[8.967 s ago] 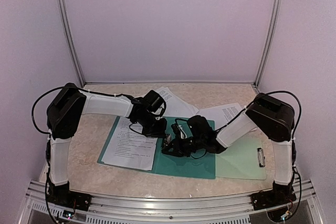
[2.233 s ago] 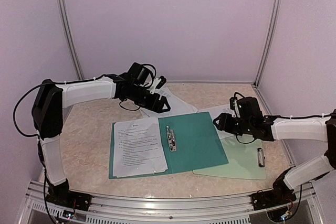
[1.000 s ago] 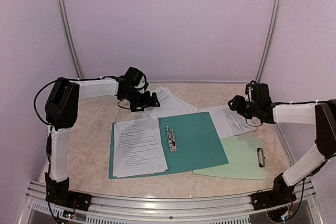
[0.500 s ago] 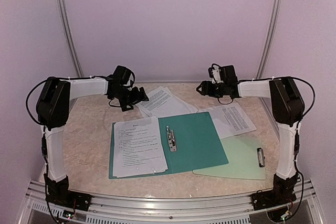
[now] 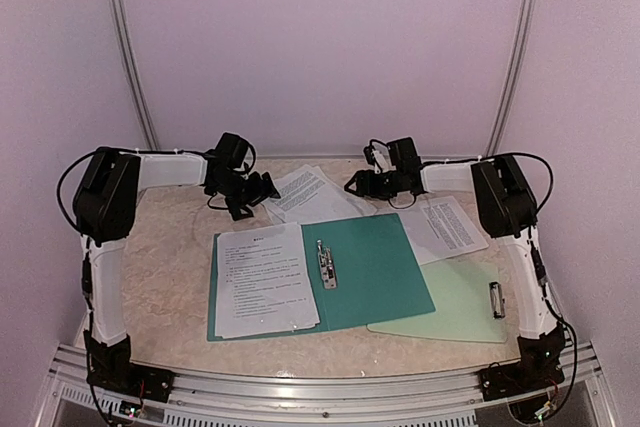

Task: Put the files into the folder
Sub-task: Pick up the file from the center of the board.

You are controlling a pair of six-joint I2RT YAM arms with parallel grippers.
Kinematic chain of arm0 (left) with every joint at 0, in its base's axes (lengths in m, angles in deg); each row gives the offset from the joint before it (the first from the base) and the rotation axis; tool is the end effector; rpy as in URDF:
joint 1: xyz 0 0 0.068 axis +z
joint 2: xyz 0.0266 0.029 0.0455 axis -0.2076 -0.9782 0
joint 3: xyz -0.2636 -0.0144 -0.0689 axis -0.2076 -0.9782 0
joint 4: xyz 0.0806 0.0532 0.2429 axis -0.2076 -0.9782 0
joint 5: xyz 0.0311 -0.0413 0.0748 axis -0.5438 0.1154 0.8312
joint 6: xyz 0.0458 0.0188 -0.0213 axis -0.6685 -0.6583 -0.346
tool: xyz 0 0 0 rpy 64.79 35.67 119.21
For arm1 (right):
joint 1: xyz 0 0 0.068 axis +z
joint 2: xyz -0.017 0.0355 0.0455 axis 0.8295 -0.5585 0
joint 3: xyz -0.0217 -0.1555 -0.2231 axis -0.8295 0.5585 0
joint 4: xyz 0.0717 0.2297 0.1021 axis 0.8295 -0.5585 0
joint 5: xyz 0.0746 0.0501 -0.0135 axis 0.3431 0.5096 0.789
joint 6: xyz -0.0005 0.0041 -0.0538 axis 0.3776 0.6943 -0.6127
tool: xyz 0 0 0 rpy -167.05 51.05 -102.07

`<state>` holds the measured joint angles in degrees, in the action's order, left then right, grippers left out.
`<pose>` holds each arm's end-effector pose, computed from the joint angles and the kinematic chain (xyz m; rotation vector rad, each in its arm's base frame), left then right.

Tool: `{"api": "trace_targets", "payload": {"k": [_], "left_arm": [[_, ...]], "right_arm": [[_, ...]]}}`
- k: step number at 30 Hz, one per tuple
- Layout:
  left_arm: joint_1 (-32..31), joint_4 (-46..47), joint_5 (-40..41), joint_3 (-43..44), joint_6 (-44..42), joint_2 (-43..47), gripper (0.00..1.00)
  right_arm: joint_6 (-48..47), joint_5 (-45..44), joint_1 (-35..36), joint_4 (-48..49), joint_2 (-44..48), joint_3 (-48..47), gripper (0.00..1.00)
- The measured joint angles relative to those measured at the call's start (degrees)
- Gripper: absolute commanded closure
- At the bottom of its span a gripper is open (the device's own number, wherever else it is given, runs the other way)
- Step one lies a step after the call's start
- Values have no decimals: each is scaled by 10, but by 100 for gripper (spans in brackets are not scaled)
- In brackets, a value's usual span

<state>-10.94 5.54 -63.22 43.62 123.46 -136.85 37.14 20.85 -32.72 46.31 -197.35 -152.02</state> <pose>0.4224 -0.1865 0.1687 -0.4019 2.6105 -0.7011 0.4905 0.2280 0.1283 -0.2506 2.2926 0.9239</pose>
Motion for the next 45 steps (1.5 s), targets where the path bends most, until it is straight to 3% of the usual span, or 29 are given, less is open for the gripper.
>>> {"api": "trace_targets", "payload": {"k": [19, 29, 33, 42, 45], "left_arm": [[1, 82, -68, 31, 79, -68, 23], [1, 107, -77, 44, 87, -85, 24], [0, 110, -78, 49, 87, -89, 24], [-3, 110, -73, 52, 79, -90, 24], [-3, 110, -73, 52, 74, -90, 23]], "right_arm": [[0, 33, 31, -40, -56, -86, 37], [-6, 42, 37, -44, -57, -88, 46], [-9, 44, 43, -48, -58, -88, 55], [-15, 51, 47, -49, -66, -90, 100], [-14, 50, 47, -48, -66, -90, 100]]}}
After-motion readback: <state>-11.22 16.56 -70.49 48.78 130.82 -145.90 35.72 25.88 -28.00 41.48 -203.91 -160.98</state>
